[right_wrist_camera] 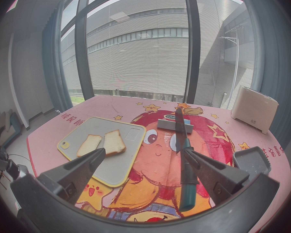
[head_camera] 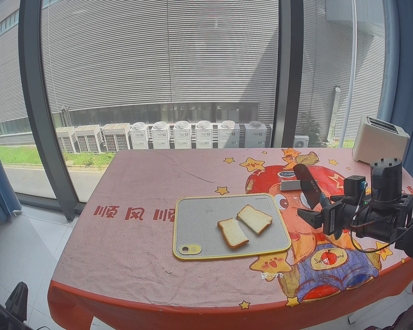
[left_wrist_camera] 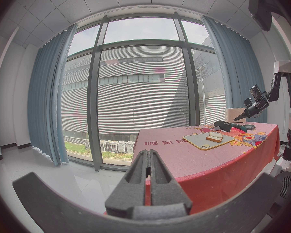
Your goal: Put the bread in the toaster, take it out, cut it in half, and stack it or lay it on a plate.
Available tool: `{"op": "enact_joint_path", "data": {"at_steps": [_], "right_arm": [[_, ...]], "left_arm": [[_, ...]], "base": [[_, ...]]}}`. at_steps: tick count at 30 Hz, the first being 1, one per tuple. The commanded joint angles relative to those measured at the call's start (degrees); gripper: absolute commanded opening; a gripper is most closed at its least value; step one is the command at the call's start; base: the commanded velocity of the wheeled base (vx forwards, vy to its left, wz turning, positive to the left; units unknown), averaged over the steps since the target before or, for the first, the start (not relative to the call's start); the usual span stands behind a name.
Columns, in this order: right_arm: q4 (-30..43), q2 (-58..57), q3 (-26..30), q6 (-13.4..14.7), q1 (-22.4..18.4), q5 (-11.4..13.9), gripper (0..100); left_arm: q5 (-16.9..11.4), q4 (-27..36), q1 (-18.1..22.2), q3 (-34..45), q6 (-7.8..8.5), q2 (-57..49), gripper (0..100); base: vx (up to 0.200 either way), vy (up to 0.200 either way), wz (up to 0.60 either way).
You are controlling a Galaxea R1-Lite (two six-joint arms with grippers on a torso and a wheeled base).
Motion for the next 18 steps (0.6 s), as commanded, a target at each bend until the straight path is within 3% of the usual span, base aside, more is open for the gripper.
{"op": "enact_joint_path", "data": {"at_steps": [1,10,18], "right_arm": [[-0.11,-0.44,0.24,0.08,1.50,-0.01,100],[-0.03,0.18,1.29,0.35,4.76,-0.54,100],[-0.03,0.44,-0.90,0.17,4.49,-1.33,100]], "left_arm": [[-0.04,-0.01,0.00,0.92,-0.05,-0.93,0],[-0.04,-0.01,0.00,0.92,0.04,-0.93,0],[0.05,-0.01,0.00,0.92,0.04,-0.93,0]], "base": [[0.000,0.000,0.00],[0.000,0.000,0.00],[0.000,0.000,0.00]]}}
